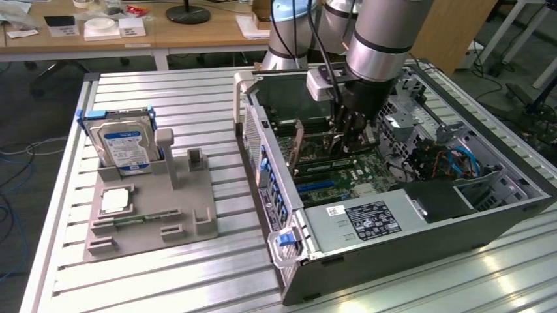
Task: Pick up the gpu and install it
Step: 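Insert the gpu into the slot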
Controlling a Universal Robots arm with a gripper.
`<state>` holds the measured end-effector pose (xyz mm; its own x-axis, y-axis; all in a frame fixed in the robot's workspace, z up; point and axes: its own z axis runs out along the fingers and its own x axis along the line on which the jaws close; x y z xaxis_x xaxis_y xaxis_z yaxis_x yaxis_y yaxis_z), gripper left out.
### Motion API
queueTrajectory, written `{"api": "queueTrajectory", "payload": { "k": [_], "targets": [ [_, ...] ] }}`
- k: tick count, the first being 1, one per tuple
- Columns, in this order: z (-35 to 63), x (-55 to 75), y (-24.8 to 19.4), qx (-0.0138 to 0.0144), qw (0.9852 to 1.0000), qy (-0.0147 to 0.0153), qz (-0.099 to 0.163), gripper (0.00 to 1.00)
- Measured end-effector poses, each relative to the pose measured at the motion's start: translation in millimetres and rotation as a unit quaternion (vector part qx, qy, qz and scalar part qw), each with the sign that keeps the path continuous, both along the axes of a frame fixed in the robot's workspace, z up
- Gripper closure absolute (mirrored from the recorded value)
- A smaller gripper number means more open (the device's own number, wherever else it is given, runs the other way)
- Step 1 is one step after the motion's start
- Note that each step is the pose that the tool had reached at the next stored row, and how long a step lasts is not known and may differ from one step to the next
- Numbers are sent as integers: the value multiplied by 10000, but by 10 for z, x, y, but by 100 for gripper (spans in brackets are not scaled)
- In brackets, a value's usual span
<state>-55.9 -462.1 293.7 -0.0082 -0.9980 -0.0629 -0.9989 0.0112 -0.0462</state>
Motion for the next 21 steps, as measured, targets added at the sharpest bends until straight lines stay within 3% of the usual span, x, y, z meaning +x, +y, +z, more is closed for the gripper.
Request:
{"api": "queueTrajectory", "payload": {
  "k": [5,21],
  "targets": [
    [-42,-4,-82,2,10000,4,1,72],
    [-171,-40,-104,0,10000,17,2,72]
  ]
}}
